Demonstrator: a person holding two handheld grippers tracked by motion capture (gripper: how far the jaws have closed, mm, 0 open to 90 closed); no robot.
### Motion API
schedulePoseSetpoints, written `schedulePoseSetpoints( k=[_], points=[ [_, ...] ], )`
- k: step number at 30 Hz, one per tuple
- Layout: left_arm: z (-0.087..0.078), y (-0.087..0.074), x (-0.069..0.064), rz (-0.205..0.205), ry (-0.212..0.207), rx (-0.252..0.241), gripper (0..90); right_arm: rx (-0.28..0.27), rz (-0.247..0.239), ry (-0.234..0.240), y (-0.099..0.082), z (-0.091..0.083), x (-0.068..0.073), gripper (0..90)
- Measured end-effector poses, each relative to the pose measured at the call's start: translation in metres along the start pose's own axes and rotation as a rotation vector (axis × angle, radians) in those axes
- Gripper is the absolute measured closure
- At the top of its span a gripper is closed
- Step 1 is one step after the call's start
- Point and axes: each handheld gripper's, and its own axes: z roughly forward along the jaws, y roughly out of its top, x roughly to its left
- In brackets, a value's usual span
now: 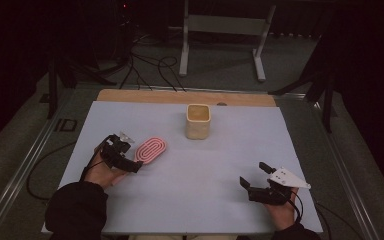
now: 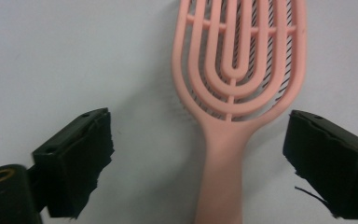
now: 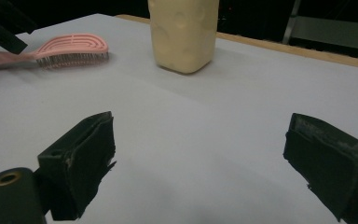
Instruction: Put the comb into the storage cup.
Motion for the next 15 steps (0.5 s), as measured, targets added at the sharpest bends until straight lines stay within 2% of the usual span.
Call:
schedulePoseSetpoints(
  k=[3, 7, 8, 9, 10, 15],
  points=[
    [0.0016, -0.0006, -0.0023, 0.016, 0.001, 0.018, 16.8, 0.0, 0.0, 0.0, 0.0, 0.0, -0.0001, 8.3],
    [0.0027, -0.0009, -0.0041, 0.032, -0.008, 0.032, 29.8, 0.0, 0.001, 0.001, 0.0, -0.0001, -0.0001, 8.3],
    [0.0041, -0.0014, -0.0048, 0.036, -0.027, 0.045, 29.8, 0.0, 0.0, 0.0, 0.0, -0.0001, -0.0002, 8.3],
    [0.0046, -0.0015, -0.0044, 0.037, -0.039, 0.052, 39.9, 0.001, 0.001, 0.0, 0.0, -0.0001, -0.0001, 8.3],
    [0.0051, -0.0016, -0.0042, 0.035, -0.05, 0.056, 43.0, 0.001, 0.002, 0.0, -0.0001, 0.0, -0.0001, 8.3],
    [0.0081, -0.0027, -0.0032, 0.026, -0.076, 0.083, 52.0, 0.002, 0.002, 0.0, -0.0001, 0.0002, -0.0002, 8.3]
  ],
)
